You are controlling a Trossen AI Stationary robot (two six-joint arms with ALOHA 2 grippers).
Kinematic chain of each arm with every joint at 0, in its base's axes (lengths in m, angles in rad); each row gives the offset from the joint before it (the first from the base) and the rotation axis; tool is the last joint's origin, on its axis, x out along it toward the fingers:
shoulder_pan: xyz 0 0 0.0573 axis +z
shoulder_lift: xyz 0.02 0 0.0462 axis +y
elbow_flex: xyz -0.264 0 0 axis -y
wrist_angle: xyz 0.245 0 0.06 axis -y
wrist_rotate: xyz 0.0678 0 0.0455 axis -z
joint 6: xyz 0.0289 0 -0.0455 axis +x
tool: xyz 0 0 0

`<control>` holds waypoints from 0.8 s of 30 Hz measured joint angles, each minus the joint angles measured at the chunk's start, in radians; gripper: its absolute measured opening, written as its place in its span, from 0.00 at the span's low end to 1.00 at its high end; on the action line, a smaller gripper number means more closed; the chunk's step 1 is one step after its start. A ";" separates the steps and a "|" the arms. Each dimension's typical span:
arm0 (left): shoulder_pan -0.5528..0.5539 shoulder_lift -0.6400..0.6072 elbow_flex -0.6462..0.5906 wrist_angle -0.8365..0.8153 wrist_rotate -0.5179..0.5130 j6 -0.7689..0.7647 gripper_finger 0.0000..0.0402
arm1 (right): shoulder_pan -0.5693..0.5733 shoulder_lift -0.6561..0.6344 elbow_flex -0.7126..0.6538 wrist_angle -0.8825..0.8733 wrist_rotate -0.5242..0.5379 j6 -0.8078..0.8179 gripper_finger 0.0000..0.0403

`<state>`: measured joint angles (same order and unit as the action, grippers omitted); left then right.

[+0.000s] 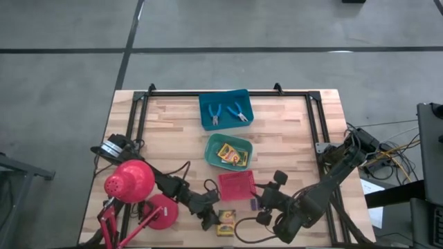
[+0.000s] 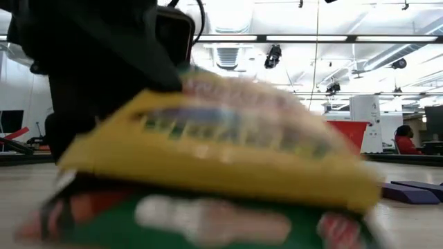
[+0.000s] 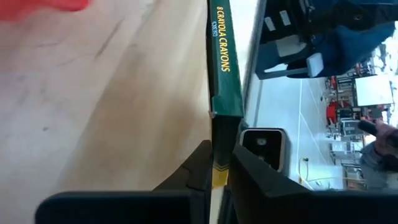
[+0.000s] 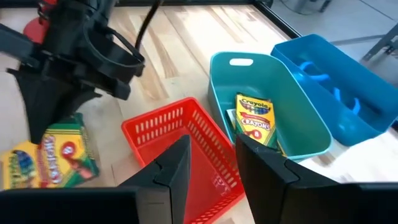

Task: Pick & Place School Supplies
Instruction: Put the yellow crayon box in the green bin

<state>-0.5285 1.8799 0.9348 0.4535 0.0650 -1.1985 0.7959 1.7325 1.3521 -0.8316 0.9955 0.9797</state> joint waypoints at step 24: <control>0.056 -0.263 0.049 -0.205 -0.142 0.192 0.10 | 0.000 -0.095 0.000 -0.228 0.000 0.199 0.31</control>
<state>-0.4729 1.6170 0.9833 0.2487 -0.0774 -1.0063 0.7963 1.6372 1.3518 -1.0595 0.9958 1.1784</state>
